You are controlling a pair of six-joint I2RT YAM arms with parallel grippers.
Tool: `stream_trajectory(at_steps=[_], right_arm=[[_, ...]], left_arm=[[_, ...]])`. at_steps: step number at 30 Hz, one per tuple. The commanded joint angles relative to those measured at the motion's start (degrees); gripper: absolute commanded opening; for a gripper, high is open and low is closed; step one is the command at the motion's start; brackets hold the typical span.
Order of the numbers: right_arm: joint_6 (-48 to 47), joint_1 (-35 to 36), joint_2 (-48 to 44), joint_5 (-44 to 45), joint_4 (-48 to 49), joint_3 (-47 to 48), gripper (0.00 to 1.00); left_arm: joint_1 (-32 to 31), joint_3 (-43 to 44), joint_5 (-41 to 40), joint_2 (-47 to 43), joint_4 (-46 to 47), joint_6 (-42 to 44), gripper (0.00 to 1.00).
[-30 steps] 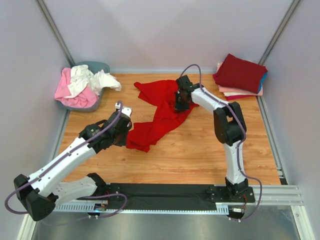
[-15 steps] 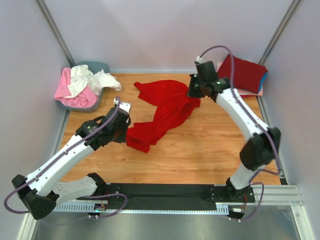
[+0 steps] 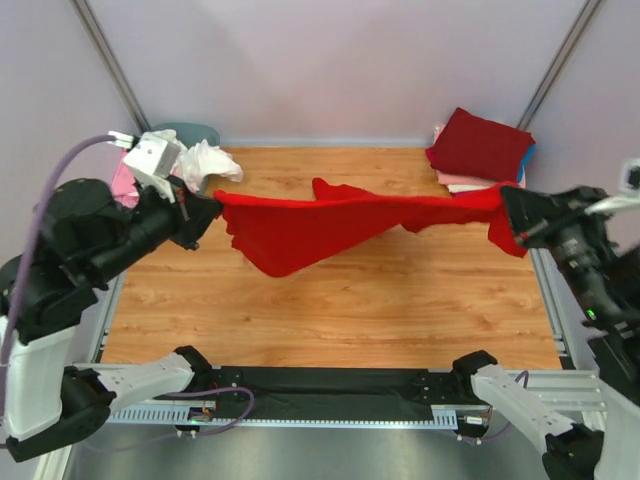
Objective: Fold and stack the t-shirts
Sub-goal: Flatten the tshirt out
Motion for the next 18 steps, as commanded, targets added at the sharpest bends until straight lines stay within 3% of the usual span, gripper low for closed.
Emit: stream_trajectory(at_steps=[1, 3, 8, 14, 18], right_arm=[[-1.9, 0.2, -2.6, -5.0, -1.7, 3.8, 0.00], [-3.4, 0.1, -4.7, -8.2, -0.2, 5.2, 0.00], [-8.1, 0.1, -6.3, -12.2, 3.0, 11.3, 0.00], [-12.4, 0.1, -2.1, -9.6, 4.0, 18.9, 0.00], [-15.0, 0.1, 4.0, -4.9, 7.3, 21.0, 0.00]], left_arm=[[0.0, 6.4, 12.2, -0.6, 2.5, 7.4, 0.00], [0.0, 6.3, 21.6, -3.4, 6.5, 10.6, 0.00], [0.0, 1.0, 30.8, -11.5, 22.2, 13.6, 0.00], [0.1, -1.7, 28.9, -15.9, 28.6, 14.3, 0.00], [0.0, -0.6, 17.9, -10.2, 28.6, 17.2, 0.00]])
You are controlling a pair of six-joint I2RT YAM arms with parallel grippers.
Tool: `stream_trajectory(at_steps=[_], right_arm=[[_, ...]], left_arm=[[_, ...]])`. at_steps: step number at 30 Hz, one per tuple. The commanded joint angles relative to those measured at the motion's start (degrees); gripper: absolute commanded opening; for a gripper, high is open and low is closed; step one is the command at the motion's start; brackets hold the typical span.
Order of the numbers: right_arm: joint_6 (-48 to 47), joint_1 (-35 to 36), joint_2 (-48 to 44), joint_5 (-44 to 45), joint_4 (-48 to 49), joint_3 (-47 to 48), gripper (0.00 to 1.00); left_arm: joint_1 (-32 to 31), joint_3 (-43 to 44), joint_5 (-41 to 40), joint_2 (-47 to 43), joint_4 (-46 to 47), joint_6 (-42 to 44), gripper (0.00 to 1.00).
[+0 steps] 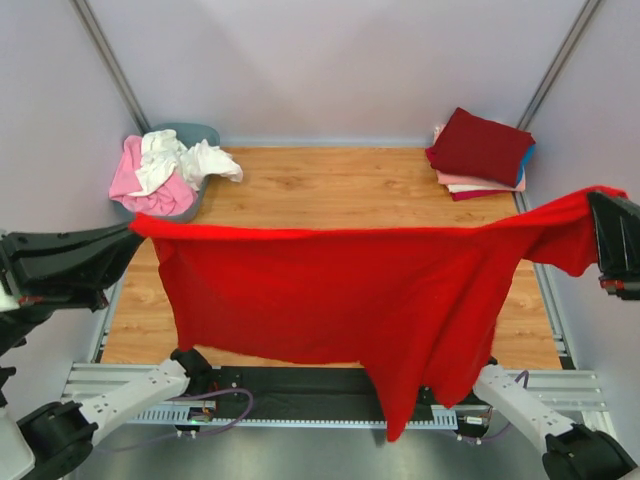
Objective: Fold and stack the t-shirts
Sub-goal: Flatten the tshirt out
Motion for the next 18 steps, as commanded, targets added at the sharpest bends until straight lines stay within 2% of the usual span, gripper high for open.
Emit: stream_trajectory(at_steps=[1, 5, 6, 7, 8, 9, 10, 11, 12, 13, 14, 15, 16, 17, 18], right_arm=[[-4.4, 0.1, 9.8, 5.7, 5.2, -0.6, 0.00], [-2.7, 0.1, 22.0, 6.9, 7.4, -1.6, 0.00], [-2.3, 0.0, 25.1, 6.5, 7.3, -1.8, 0.00], [-1.6, 0.0, 28.5, 7.1, 6.7, -0.9, 0.00], [-0.1, -0.1, 35.8, 9.9, 4.7, -0.2, 0.00], [0.3, -0.4, 39.7, 10.5, 3.7, 0.8, 0.00], [1.1, -1.0, 43.9, 10.9, 3.1, 1.8, 0.00], [2.3, -1.5, 52.4, 9.6, 2.8, 3.9, 0.00], [2.2, -2.0, 57.5, 7.0, 2.1, 6.2, 0.01], [2.1, -2.3, 62.8, 3.9, 0.9, 9.9, 0.17], [2.0, -2.6, 74.8, 0.7, -4.6, 20.8, 0.49], [1.6, -2.7, 80.9, -2.2, -9.0, 29.6, 0.84], [1.7, -2.5, 90.6, -3.2, -12.8, 36.6, 0.91], [2.2, -2.5, 93.2, -4.2, -17.2, 44.2, 0.99], [2.7, -2.4, 94.1, -4.6, -17.4, 43.5, 1.00]], left_arm=[[0.1, 0.4, -11.2, 8.1, 2.4, 4.2, 0.00], [0.2, -1.5, -32.0, 17.0, 0.4, 3.2, 0.00], [1.6, -2.2, -33.6, 20.8, 0.2, 2.3, 0.00], [4.0, -3.1, -33.9, 22.8, -1.1, 0.9, 0.00], [7.1, -3.9, -30.6, 25.0, -2.3, -4.7, 0.00], [14.2, -5.7, -28.6, 30.2, -3.6, -7.3, 0.00], [17.6, -7.0, -27.5, 33.3, -5.6, -10.3, 0.00], [20.4, -7.5, -26.1, 36.9, -7.4, -12.8, 0.00], [23.7, -6.7, -24.9, 45.1, -9.9, -17.4, 0.00], [28.2, -5.6, -23.7, 49.4, -14.7, -19.1, 0.00], [29.9, -4.4, -22.2, 53.5, -16.5, -19.9, 0.00], [30.6, -2.9, -20.3, 59.6, -17.3, -20.1, 0.02], [30.9, -2.9, -20.3, 61.4, -16.7, -19.9, 0.30], [31.0, -3.2, -20.7, 62.7, -16.4, -19.8, 0.42], [31.0, -4.3, -20.5, 63.2, -16.4, -19.8, 0.49]])
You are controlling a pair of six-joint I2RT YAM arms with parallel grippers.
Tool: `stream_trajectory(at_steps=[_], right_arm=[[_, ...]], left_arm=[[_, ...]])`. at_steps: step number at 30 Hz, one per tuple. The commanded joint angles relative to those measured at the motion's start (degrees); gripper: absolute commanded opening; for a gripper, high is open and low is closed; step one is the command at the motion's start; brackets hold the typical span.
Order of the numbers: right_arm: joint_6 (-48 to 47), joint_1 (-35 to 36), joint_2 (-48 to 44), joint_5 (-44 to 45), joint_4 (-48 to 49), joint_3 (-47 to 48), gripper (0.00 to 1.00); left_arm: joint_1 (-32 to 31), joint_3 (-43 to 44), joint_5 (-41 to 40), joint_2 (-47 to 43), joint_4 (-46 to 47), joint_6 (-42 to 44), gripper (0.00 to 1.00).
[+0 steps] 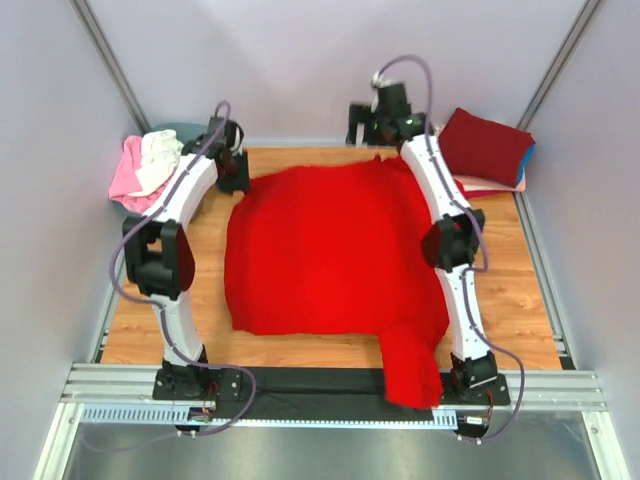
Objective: Fold and stack the t-shirts
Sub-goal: Flatten the tshirt out
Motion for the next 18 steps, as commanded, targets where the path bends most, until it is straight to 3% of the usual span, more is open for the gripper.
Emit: stream_trajectory(at_steps=[1, 2, 3, 4, 5, 6, 10, 18], right_arm=[[1.4, 0.2, -0.8, -5.1, -14.5, 5.7, 1.00], [1.5, 0.3, -4.3, -3.8, -7.8, -1.2, 1.00], [1.6, 0.4, -8.6, -3.3, -2.5, -16.7, 1.00], [2.2, 0.4, -17.1, -2.8, 3.0, -25.1, 1.00], [2.3, 0.4, -20.3, -2.0, 10.9, -30.5, 1.00], [2.3, 0.4, -22.8, -1.8, 12.9, -36.9, 1.00], [1.5, 0.3, -28.2, -2.0, 12.0, -41.3, 1.00], [0.1, 0.3, -33.7, 4.4, 14.3, -55.0, 1.00]], left_arm=[[0.5, -1.6, 1.9, -3.5, -6.1, -4.1, 0.60], [0.5, -5.6, 1.5, -4.8, -4.2, -4.1, 0.65], [0.5, -7.3, 0.7, -7.8, -1.5, -4.0, 0.72], [0.6, -8.5, 0.0, -9.1, -0.9, -3.6, 0.75], [0.5, -9.4, -0.4, -10.0, -0.7, -3.3, 0.76], [0.5, -9.5, -0.7, -11.3, -1.2, -3.0, 0.76], [-0.1, -12.6, -1.0, -14.4, -0.4, -4.0, 0.74], [-4.5, -27.3, 2.4, -16.8, 13.0, -8.1, 0.70]])
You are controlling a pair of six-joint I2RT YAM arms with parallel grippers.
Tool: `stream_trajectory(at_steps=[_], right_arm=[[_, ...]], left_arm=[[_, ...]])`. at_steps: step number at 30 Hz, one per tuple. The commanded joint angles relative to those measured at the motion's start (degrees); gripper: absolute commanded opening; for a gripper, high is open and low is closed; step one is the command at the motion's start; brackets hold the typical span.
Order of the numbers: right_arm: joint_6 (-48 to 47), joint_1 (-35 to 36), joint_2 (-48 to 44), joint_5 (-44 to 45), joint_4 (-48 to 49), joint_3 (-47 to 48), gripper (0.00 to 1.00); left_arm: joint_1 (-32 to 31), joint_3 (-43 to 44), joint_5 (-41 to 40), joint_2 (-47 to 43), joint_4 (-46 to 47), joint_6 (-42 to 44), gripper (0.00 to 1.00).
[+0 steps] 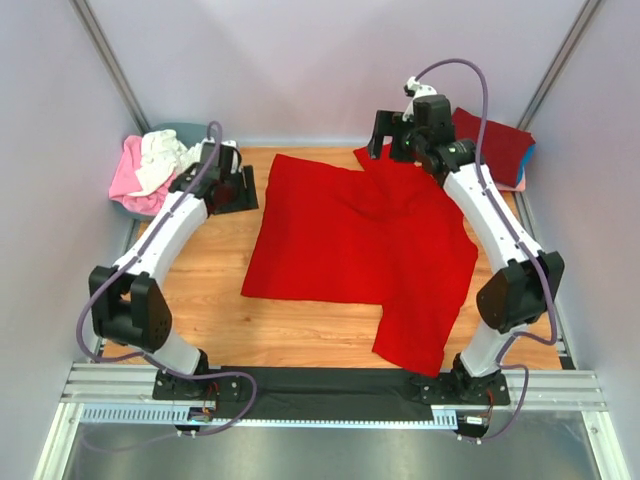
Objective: Fold and stack the t-shirts
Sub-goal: Flatten the tshirt out
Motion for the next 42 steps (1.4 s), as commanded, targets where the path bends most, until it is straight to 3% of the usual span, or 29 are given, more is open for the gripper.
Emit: stream_trajectory(at_steps=[1, 8, 11, 13, 16, 19, 24, 31, 37, 42], right_arm=[[-1.1, 0.1, 2.9, 4.7, 0.2, -6.9, 1.00], [-0.8, -0.4, 7.9, 4.7, -0.3, -7.5, 1.00], [-1.0, -0.6, 12.9, 5.0, -0.7, -3.3, 1.00], [-1.2, -0.8, 20.1, 6.2, -7.2, 6.6, 1.00], [-1.6, -0.7, 30.4, 9.3, -16.0, 21.7, 1.00], [-1.7, -0.8, 36.7, 13.1, -18.9, 28.0, 1.00], [-0.2, -0.9, 41.6, 12.6, -18.1, 29.4, 1.00], [4.2, -0.8, 45.2, 3.2, -16.3, 30.1, 1.00], [8.5, -0.8, 47.1, -10.8, -13.5, 28.2, 0.99], [9.2, -0.7, 46.8, -9.1, -12.6, 27.1, 1.00]], left_arm=[[-2.9, -5.0, 2.1, 2.9, 6.3, -2.7, 0.69], [-5.2, -9.4, 7.5, 10.0, 13.1, -4.9, 0.67], [-6.0, -11.0, 9.2, 11.9, 14.7, -5.5, 0.59], [-7.5, -11.7, 8.1, 13.1, 13.2, -5.5, 0.55], [-9.9, -14.7, 1.5, 12.5, 10.4, -6.1, 0.58], [-10.3, -17.4, -1.2, 13.0, 9.1, -7.1, 0.61], [-10.3, -19.6, 2.5, 16.6, 10.4, -8.1, 0.49], [-13.1, -27.7, -1.0, 11.6, 5.6, -13.5, 0.49], [-18.2, -36.8, -3.5, 3.8, 3.4, -20.9, 0.50], [-21.4, -41.2, -5.4, -1.7, 1.9, -26.0, 0.50]])
